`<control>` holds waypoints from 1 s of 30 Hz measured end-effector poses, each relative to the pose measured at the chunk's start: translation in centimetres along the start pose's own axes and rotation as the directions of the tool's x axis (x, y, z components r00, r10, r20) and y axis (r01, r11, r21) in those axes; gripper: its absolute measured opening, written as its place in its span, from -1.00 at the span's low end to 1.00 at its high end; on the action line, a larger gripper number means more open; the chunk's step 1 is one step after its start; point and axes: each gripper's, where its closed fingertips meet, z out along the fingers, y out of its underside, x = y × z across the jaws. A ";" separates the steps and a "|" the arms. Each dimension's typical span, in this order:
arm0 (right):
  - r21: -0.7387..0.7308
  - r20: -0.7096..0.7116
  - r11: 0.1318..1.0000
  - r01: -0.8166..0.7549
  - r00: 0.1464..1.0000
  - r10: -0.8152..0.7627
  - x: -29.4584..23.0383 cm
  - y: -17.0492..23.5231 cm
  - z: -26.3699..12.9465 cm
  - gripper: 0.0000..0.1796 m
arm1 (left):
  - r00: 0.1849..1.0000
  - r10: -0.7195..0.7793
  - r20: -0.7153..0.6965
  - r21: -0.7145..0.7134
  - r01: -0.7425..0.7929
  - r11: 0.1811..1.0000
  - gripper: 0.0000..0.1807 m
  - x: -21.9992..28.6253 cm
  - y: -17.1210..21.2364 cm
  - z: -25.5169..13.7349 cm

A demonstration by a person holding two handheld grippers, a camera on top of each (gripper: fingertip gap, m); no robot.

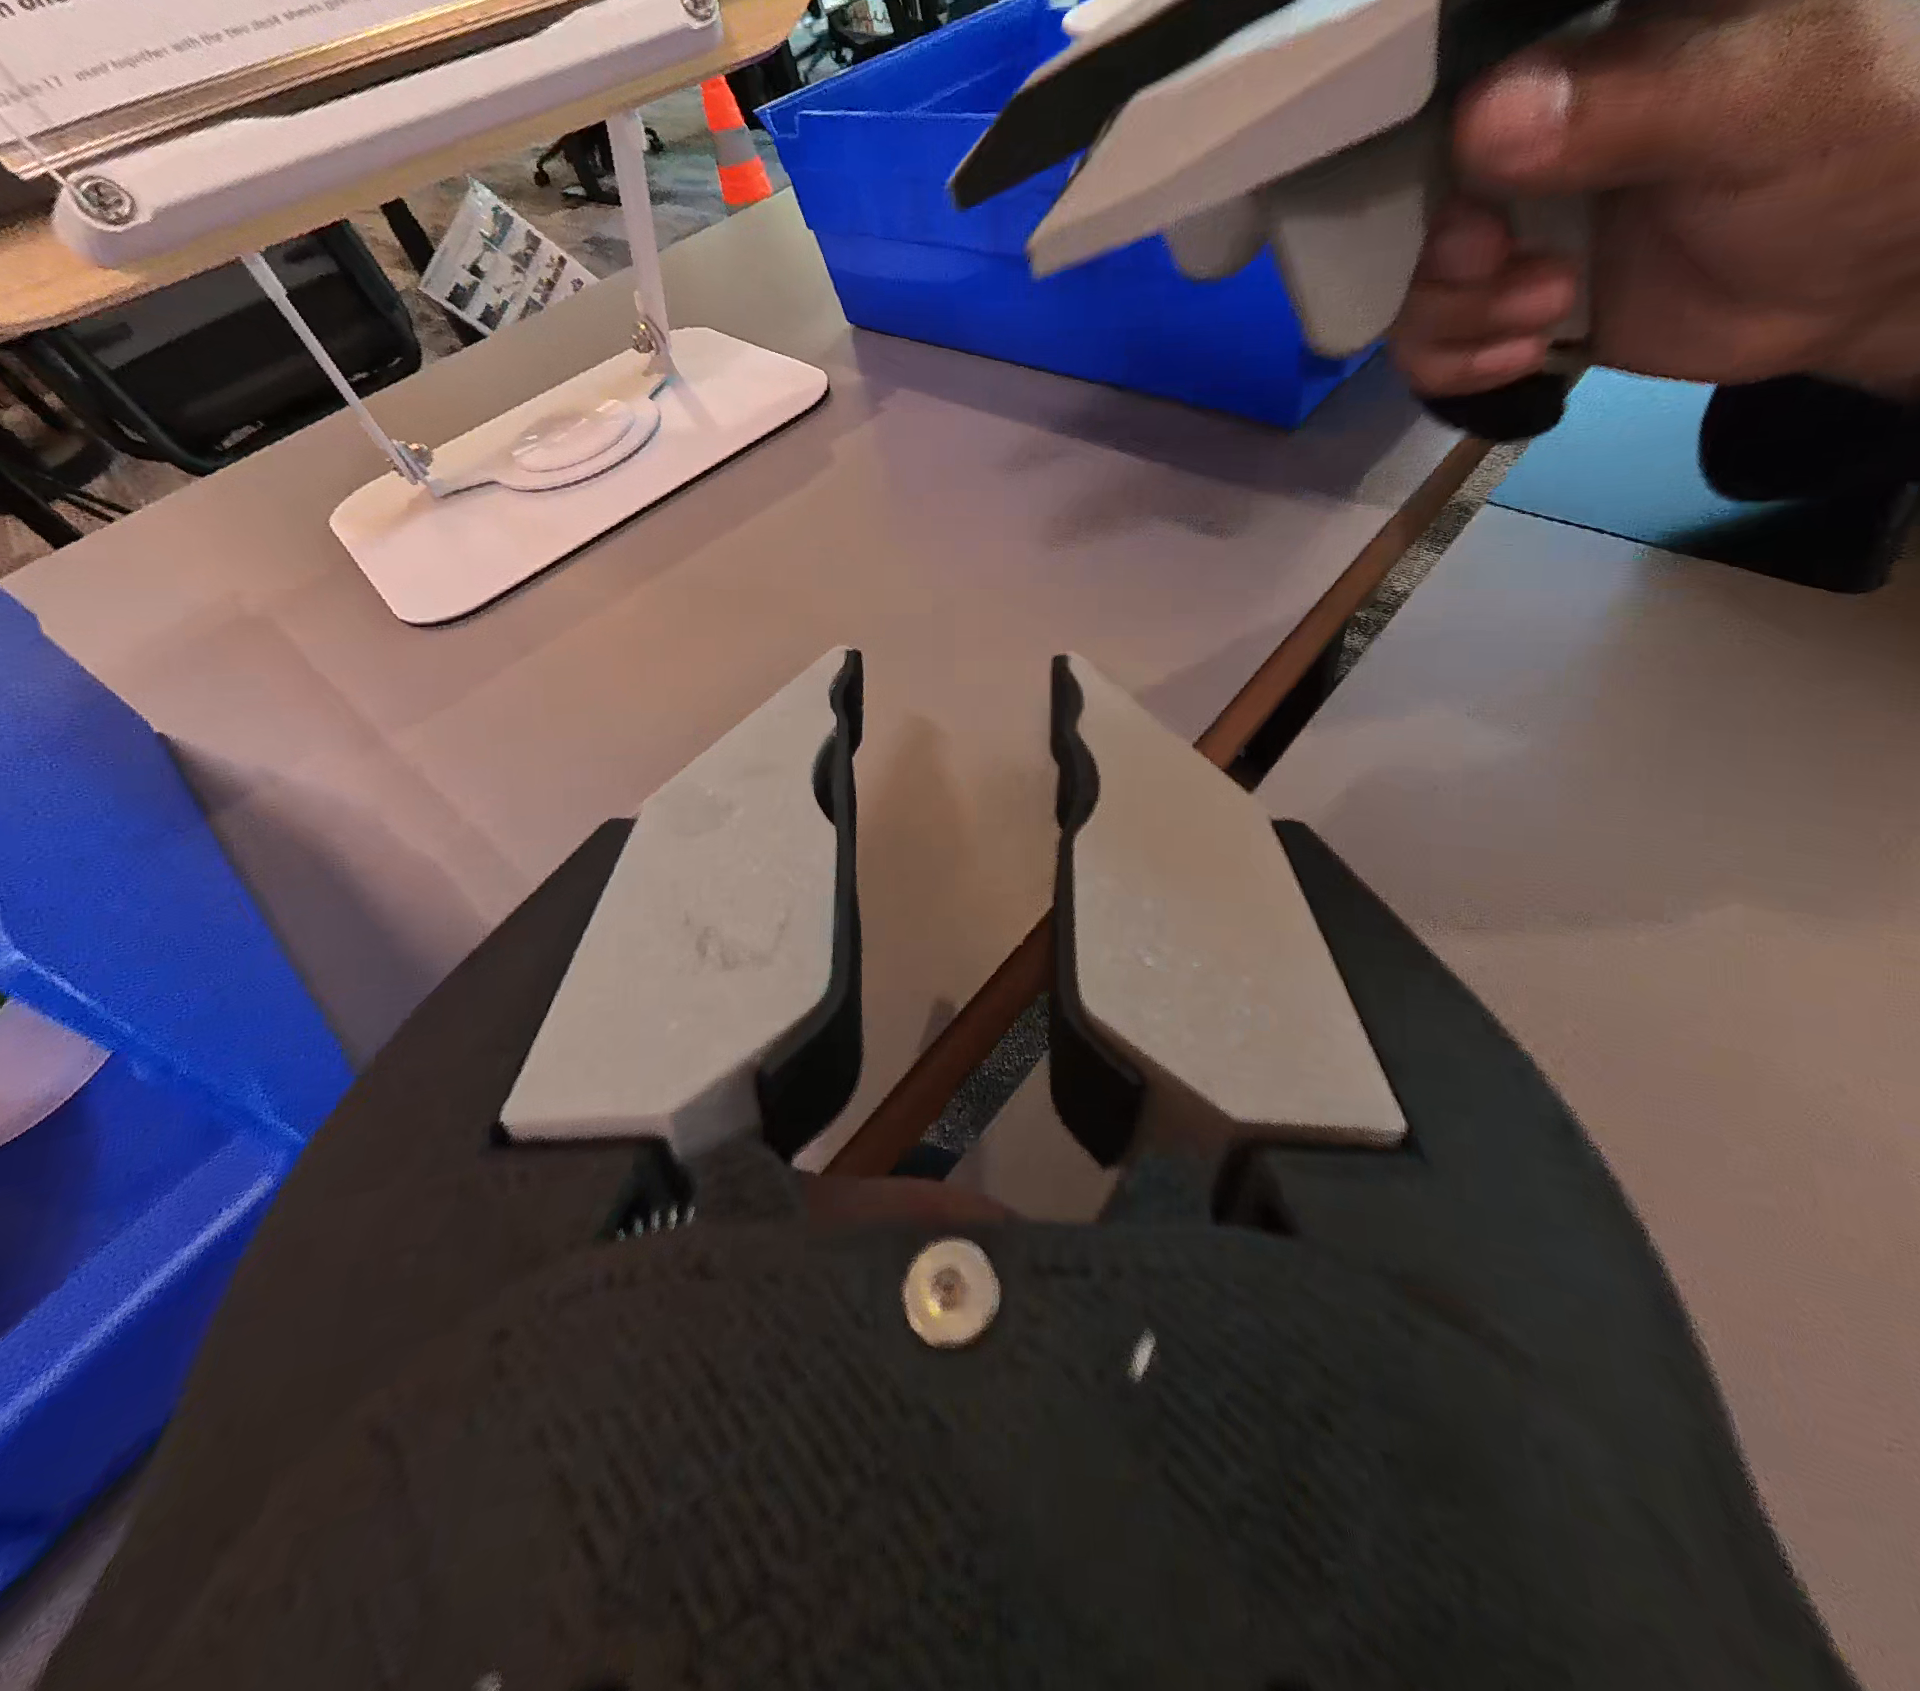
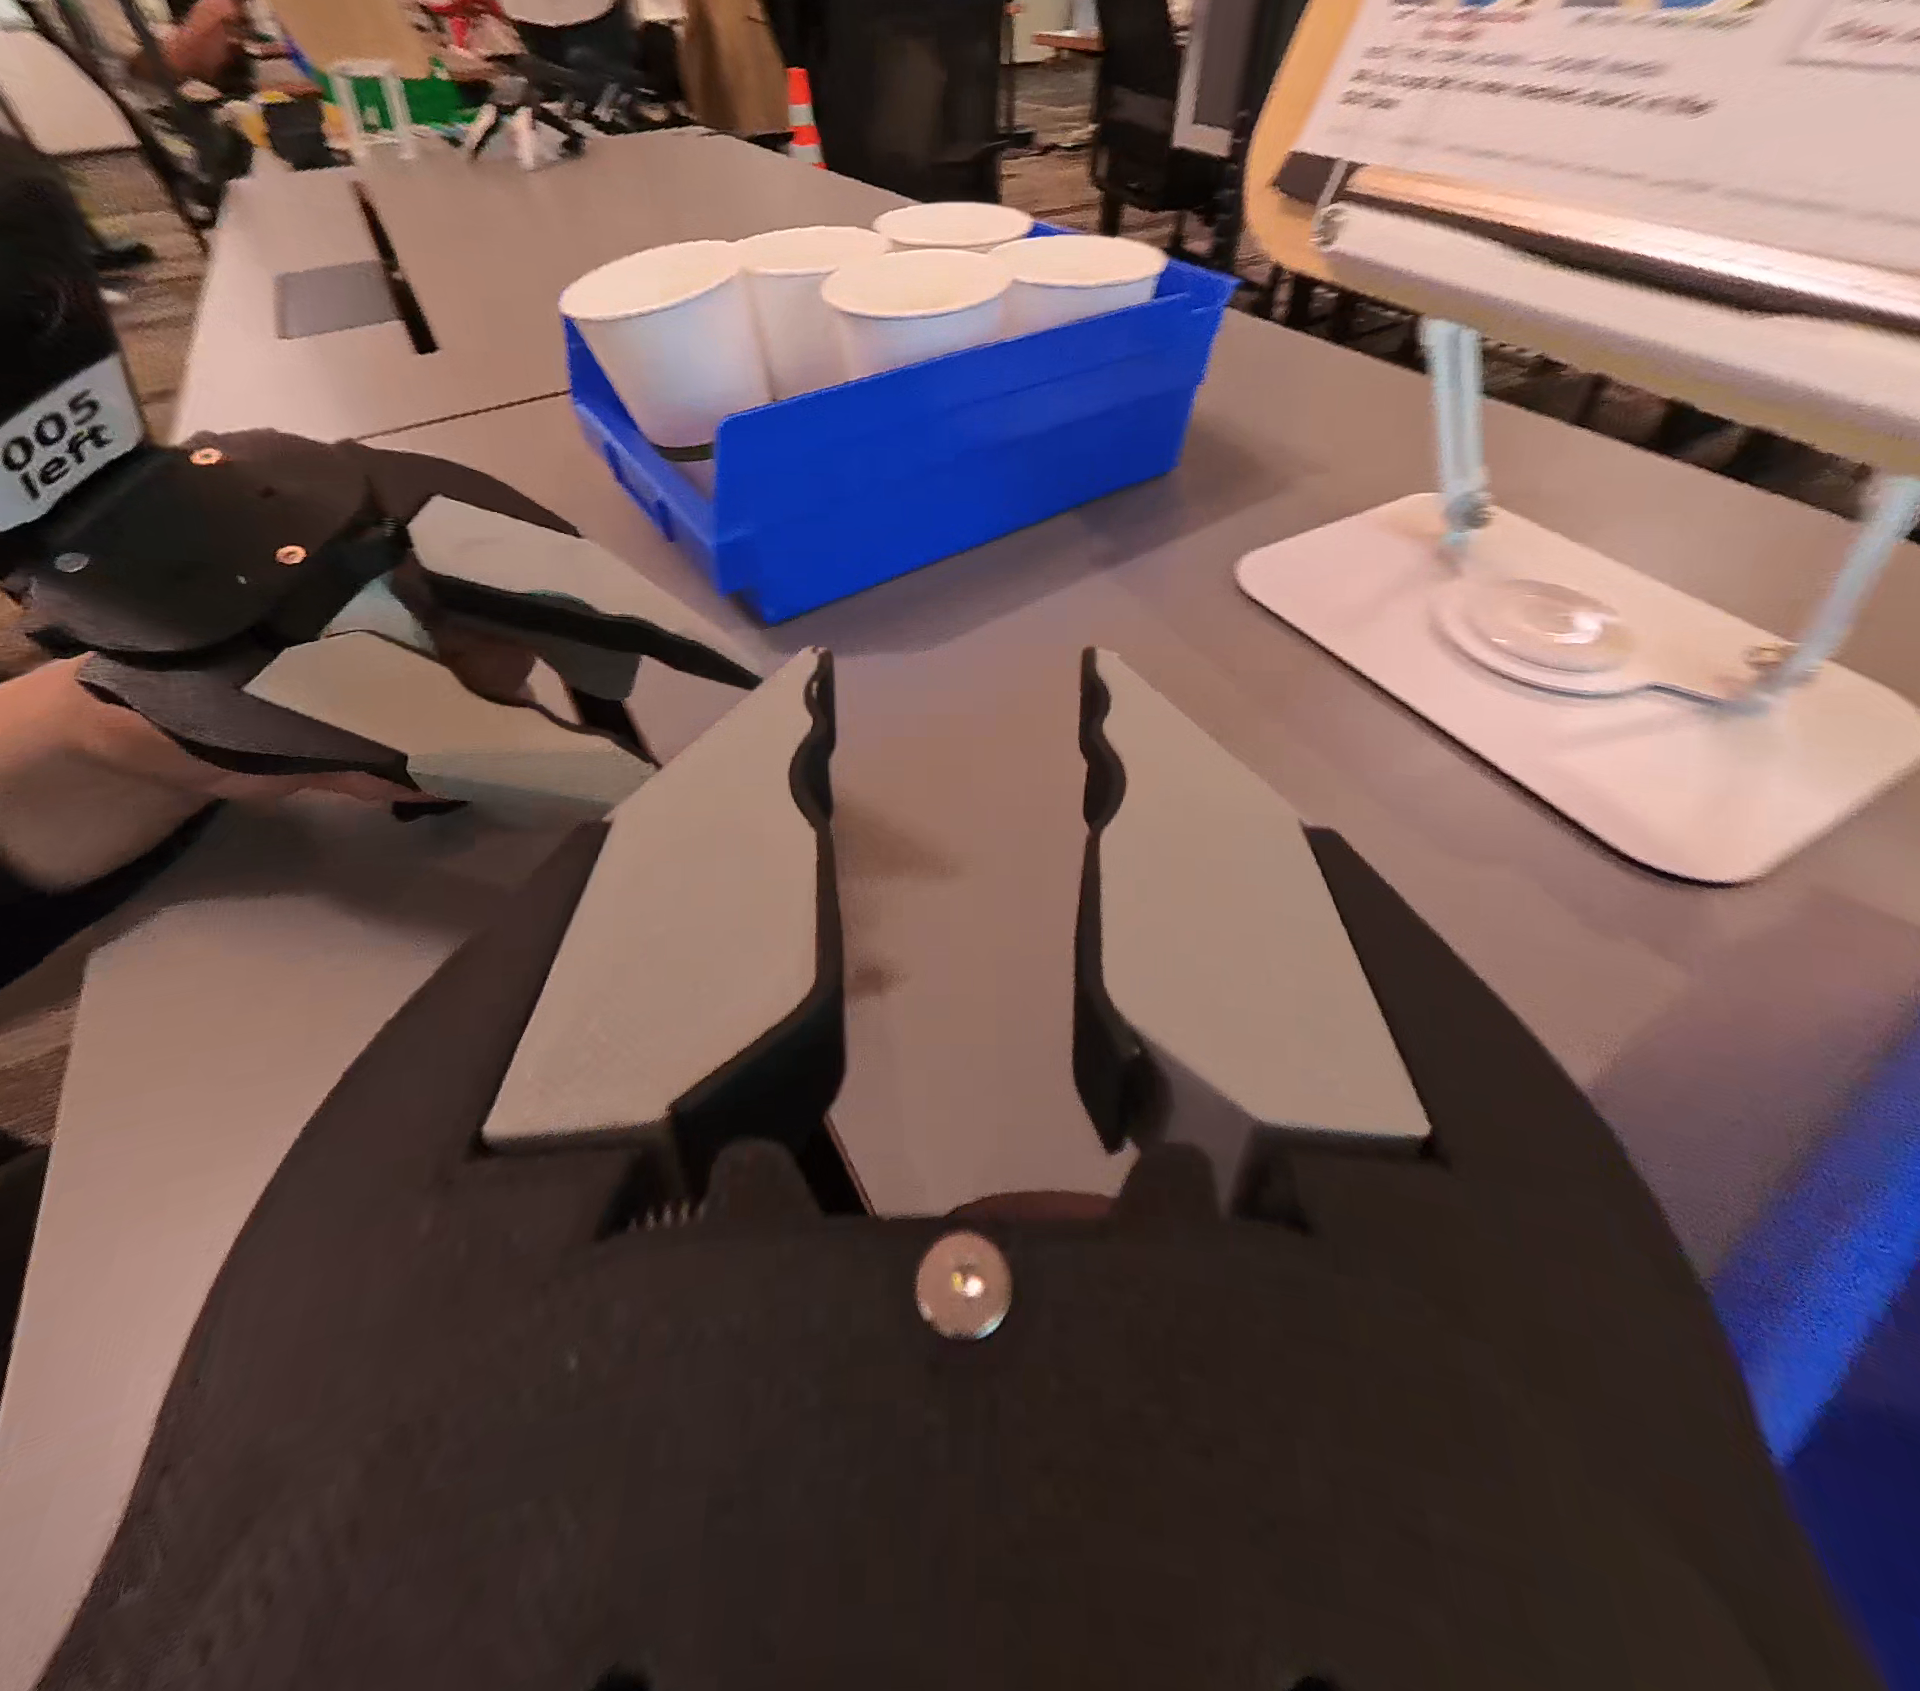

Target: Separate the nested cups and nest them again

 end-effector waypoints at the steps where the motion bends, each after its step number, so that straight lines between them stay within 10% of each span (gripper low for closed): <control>1: -0.007 0.024 1.000 -0.017 1.000 0.017 -0.3 0.4 0.5 -0.45 | 1.000 0.003 -0.009 -0.001 -0.003 1.000 -0.62 0.1 -0.1 0.0; 9: -0.075 0.197 0.962 -0.264 0.941 0.273 -2.2 2.6 0.9 -0.36 | 1.000 0.000 0.011 0.034 0.000 0.999 -0.56 -1.3 -0.7 -0.3; 22: -0.044 0.068 0.989 -0.143 0.987 0.146 -1.2 3.3 1.6 -0.32 | 0.986 -0.149 -0.070 0.082 0.155 0.985 -0.47 -0.1 -2.5 -0.7; 30: 0.056 0.019 0.986 -0.157 0.987 0.157 -0.7 2.6 0.7 -0.31 | 0.976 -0.188 0.112 0.045 0.184 0.982 -0.47 -4.3 -3.6 -7.5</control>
